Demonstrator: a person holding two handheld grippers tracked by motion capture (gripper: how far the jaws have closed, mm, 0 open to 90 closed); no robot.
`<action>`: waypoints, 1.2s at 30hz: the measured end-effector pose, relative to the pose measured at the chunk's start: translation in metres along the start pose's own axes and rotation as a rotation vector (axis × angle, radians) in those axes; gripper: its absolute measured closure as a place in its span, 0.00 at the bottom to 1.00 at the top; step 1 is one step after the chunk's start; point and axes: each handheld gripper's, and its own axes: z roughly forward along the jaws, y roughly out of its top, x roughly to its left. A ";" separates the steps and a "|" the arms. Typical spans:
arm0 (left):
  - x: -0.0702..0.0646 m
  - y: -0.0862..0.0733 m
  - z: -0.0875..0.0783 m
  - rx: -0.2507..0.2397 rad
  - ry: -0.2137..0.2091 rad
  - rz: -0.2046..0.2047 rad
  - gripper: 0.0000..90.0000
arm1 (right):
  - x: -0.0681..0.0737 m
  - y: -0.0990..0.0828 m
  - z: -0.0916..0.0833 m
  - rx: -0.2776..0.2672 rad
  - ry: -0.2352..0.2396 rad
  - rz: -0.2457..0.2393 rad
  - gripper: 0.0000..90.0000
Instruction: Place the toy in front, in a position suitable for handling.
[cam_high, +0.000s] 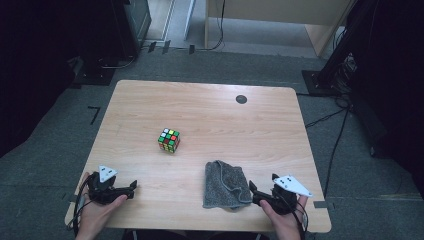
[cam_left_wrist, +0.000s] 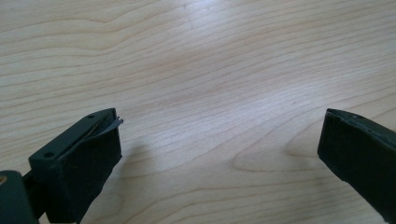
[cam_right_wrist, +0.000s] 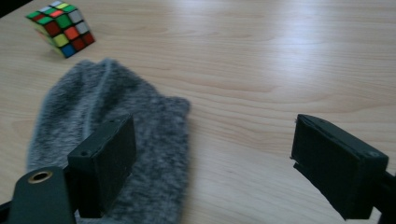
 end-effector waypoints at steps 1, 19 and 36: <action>-0.001 0.000 0.000 0.000 -0.004 0.000 0.00 | 0.005 0.000 0.001 0.002 0.007 -0.007 0.15; -0.016 0.020 0.007 -0.012 -0.051 -0.049 0.00 | 0.062 -0.010 0.029 0.048 0.120 -0.090 0.15; -0.041 0.058 0.036 -0.024 -0.102 -0.010 0.00 | 0.074 -0.028 0.060 0.140 0.071 -0.165 0.15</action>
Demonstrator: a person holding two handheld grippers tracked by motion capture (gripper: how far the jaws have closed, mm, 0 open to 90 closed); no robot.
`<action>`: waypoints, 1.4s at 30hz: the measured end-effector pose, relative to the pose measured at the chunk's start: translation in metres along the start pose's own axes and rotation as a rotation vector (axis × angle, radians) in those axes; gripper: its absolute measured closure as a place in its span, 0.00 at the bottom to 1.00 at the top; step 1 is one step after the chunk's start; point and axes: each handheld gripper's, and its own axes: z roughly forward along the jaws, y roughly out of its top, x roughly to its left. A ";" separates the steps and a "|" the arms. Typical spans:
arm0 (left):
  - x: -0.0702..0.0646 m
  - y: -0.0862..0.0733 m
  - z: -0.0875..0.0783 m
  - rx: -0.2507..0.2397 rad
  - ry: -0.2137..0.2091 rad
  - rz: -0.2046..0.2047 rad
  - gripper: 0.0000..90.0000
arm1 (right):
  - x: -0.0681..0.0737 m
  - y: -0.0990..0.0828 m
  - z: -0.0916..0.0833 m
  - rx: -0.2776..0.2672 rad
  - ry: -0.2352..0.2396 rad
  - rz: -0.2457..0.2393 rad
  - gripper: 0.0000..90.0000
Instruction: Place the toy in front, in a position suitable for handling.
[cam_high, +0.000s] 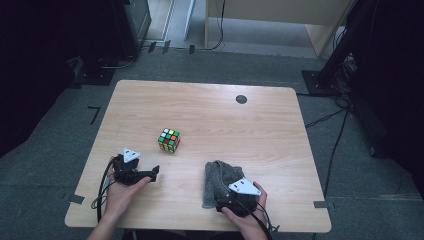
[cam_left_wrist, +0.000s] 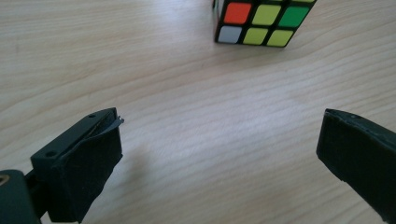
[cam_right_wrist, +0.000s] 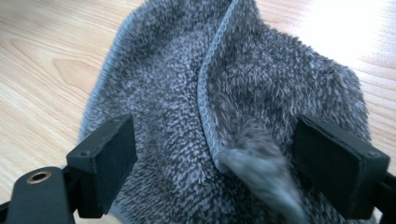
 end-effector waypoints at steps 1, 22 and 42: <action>-0.001 0.002 0.002 -0.002 -0.002 0.003 0.00 | 0.000 -0.001 0.001 0.000 -0.014 -0.011 0.15; -0.025 0.038 0.058 -0.015 -0.011 -0.004 0.16 | -0.002 -0.006 0.009 0.040 -0.044 -0.014 0.17; -0.036 0.054 0.078 -0.021 0.087 0.056 0.38 | -0.003 -0.006 0.009 0.039 -0.038 -0.018 0.17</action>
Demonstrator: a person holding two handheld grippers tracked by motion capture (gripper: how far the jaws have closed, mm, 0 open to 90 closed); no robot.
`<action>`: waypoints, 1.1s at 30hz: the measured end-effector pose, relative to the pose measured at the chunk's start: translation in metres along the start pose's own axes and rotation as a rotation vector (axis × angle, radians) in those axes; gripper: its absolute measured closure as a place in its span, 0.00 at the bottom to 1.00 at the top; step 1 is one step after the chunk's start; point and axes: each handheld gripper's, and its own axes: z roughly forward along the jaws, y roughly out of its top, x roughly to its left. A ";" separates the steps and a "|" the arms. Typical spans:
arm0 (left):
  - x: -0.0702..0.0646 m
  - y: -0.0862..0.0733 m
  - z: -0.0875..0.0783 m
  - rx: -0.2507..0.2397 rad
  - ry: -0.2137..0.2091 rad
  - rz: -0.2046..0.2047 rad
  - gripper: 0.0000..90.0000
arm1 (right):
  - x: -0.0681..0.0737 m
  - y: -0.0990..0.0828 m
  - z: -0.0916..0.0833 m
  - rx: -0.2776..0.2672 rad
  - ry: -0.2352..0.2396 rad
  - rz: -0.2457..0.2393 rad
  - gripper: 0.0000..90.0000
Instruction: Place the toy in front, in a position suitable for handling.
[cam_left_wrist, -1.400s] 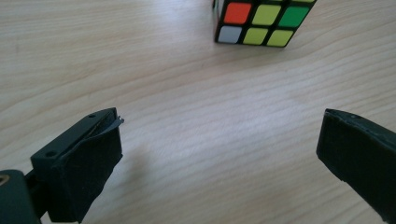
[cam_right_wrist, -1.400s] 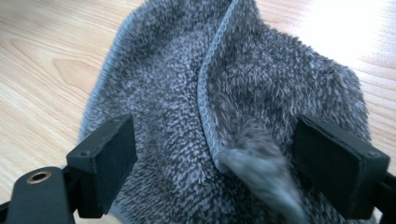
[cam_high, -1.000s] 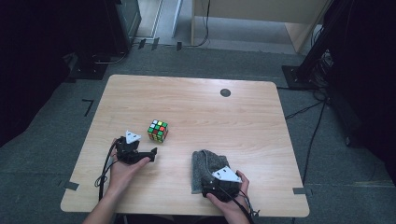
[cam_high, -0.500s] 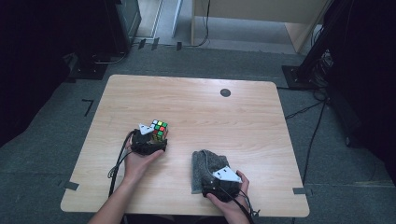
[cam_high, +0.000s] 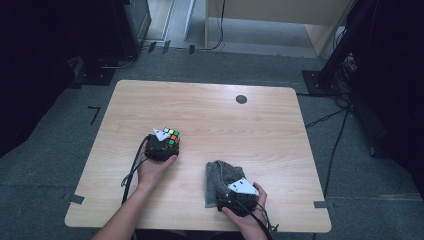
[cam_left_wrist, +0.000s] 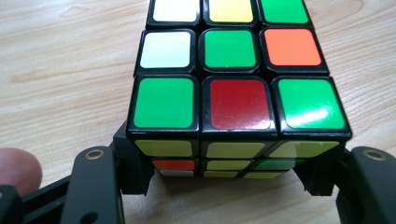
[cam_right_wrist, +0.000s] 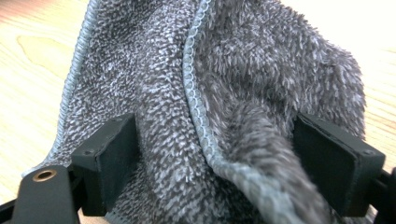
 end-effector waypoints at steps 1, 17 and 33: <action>0.000 0.000 -0.001 0.004 0.004 0.011 0.38 | 0.000 0.000 0.000 0.000 -0.002 -0.002 0.17; -0.008 -0.024 -0.070 -0.063 -0.061 0.077 0.38 | -0.017 0.014 0.016 0.019 0.095 -0.093 0.10; -0.009 -0.054 -0.104 -0.173 -0.291 0.087 0.38 | -0.024 0.008 0.004 -0.065 0.036 -0.023 0.65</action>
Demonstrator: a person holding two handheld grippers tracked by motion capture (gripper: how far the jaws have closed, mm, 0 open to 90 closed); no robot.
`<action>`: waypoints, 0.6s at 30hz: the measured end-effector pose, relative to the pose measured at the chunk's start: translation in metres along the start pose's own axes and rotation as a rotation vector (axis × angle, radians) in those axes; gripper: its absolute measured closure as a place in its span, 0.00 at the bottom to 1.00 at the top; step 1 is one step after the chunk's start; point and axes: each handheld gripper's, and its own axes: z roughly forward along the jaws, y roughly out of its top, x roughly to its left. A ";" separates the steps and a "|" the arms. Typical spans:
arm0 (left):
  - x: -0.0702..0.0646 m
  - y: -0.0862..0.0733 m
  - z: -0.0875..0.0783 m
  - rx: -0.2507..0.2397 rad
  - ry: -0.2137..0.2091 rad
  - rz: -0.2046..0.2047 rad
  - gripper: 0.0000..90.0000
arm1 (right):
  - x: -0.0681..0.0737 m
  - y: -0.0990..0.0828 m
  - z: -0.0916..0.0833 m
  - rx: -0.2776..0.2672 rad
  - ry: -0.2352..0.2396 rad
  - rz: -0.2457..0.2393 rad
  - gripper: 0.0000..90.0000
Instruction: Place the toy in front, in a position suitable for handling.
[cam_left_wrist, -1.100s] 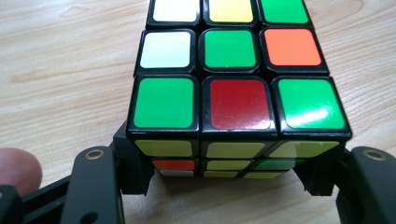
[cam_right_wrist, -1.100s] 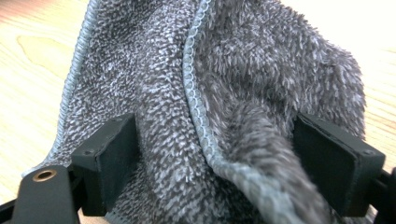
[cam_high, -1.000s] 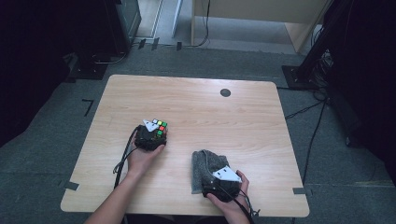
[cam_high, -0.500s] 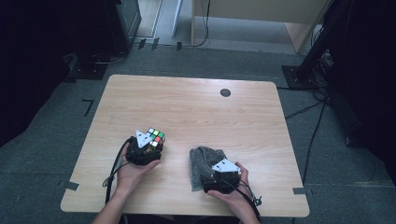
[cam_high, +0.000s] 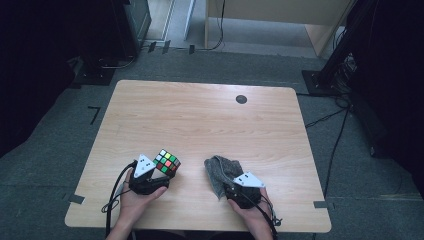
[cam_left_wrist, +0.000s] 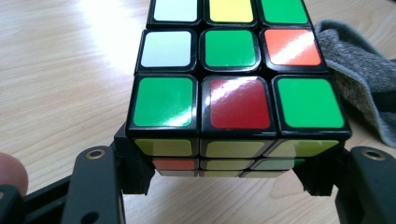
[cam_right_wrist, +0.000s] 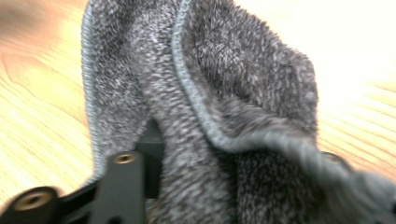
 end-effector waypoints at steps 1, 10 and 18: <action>-0.001 0.000 0.000 0.005 -0.003 0.011 0.38 | 0.000 0.000 -0.001 -0.013 -0.001 0.009 0.70; -0.019 -0.004 0.001 0.037 -0.045 0.145 0.38 | 0.002 0.013 -0.020 -0.093 0.072 0.027 0.80; -0.046 -0.007 0.009 0.044 -0.143 0.215 0.38 | 0.023 0.026 -0.032 -0.150 0.120 0.016 0.78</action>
